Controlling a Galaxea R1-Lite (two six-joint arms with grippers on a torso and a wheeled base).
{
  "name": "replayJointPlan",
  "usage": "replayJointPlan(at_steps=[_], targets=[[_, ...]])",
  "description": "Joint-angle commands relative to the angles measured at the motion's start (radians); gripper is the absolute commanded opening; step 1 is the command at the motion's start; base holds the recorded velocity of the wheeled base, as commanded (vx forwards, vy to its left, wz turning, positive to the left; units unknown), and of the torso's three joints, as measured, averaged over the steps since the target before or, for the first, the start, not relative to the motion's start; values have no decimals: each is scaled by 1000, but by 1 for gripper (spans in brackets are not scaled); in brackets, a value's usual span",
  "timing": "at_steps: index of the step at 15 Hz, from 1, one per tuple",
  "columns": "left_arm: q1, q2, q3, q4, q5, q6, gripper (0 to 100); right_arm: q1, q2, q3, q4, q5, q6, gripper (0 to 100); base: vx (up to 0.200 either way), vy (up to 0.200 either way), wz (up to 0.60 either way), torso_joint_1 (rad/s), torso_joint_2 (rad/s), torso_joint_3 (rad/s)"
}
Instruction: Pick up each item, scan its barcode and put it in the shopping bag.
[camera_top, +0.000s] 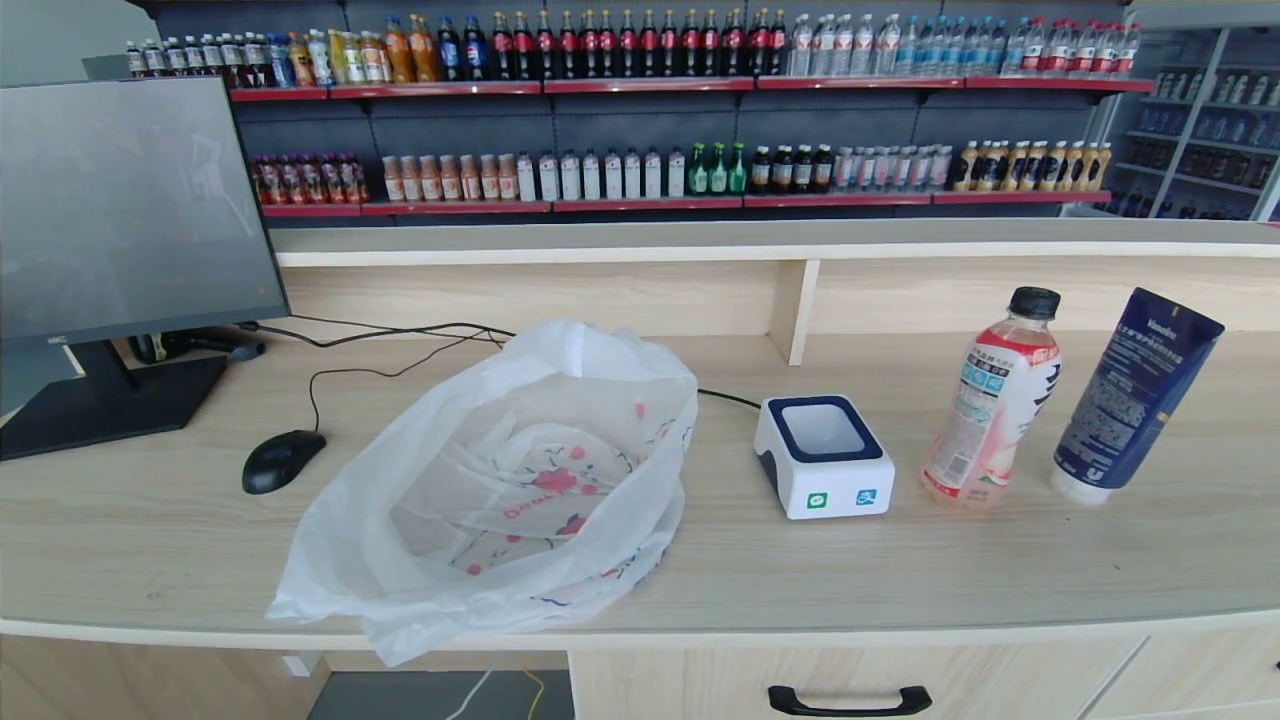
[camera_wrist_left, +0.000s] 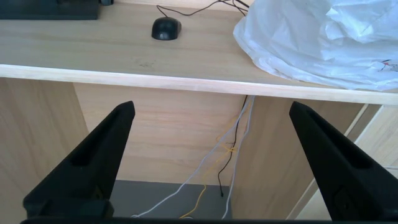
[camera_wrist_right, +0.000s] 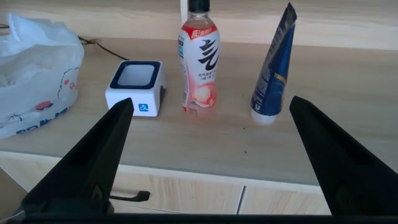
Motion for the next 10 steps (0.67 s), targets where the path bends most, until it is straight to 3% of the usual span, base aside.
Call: replayJointPlan(at_steps=[1, 5, 8, 10], targets=[[0, 0, 0, 0, 0, 0, 100, 3, 234, -29, -153, 1, 0, 100, 0, 0, 0, 0, 0, 0], [0, 0, 0, 0, 0, 0, 100, 6, 352, 24, -314, 13, 18, 100, 0, 0, 0, 0, 0, 0], [0, 0, 0, 0, 0, 0, 100, 93, 393, 68, -398, 21, 18, 100, 0, 0, 0, 0, 0, 0], [0, 0, 0, 0, 0, 0, 100, 95, 412, 74, -434, 21, 20, 100, 0, 0, 0, 0, 0, 0]])
